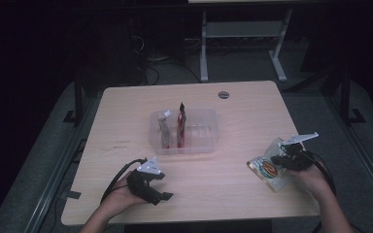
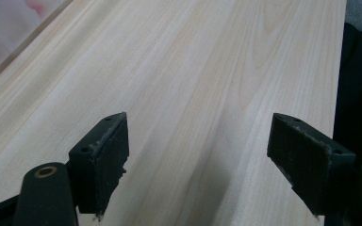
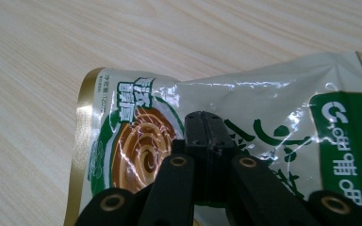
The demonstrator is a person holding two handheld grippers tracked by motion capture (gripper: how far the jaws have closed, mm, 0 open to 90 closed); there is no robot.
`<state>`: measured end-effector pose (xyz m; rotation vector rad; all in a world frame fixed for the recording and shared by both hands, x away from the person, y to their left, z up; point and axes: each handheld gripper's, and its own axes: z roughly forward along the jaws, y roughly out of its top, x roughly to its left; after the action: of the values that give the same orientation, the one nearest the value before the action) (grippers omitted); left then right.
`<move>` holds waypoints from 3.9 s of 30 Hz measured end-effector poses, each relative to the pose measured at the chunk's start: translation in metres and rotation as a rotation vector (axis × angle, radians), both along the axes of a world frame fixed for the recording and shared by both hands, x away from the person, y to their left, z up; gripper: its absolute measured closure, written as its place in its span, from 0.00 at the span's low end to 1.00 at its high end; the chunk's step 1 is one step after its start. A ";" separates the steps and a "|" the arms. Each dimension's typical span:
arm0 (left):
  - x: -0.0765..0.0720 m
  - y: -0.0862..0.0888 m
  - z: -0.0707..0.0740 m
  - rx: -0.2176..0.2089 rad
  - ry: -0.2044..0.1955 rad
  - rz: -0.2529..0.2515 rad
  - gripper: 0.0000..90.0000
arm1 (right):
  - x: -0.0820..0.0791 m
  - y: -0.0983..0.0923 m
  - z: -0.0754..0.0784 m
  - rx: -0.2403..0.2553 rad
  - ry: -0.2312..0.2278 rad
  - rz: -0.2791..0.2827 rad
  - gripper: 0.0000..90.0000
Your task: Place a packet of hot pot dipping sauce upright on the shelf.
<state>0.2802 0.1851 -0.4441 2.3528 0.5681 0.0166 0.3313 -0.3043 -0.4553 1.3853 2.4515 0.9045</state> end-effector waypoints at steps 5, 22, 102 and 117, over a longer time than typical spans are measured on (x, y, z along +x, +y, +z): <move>0.000 -0.001 -0.001 0.002 0.002 -0.003 0.23 | 0.001 -0.002 -0.003 0.033 0.027 -0.011 1.00; 0.000 -0.003 -0.001 0.004 0.016 0.000 0.23 | 0.001 0.038 -0.003 -0.001 0.015 0.104 1.00; -0.001 -0.003 0.001 0.009 0.000 0.005 0.24 | 0.014 0.096 -0.004 -0.034 -0.014 0.245 1.00; 0.001 -0.087 0.002 -0.052 -0.032 -0.007 0.24 | 0.002 0.116 0.002 -0.021 -0.032 0.319 1.00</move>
<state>0.2809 0.0983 -0.4422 2.3000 0.5389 0.0358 0.3335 -0.1883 -0.4536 0.9793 2.6956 0.9507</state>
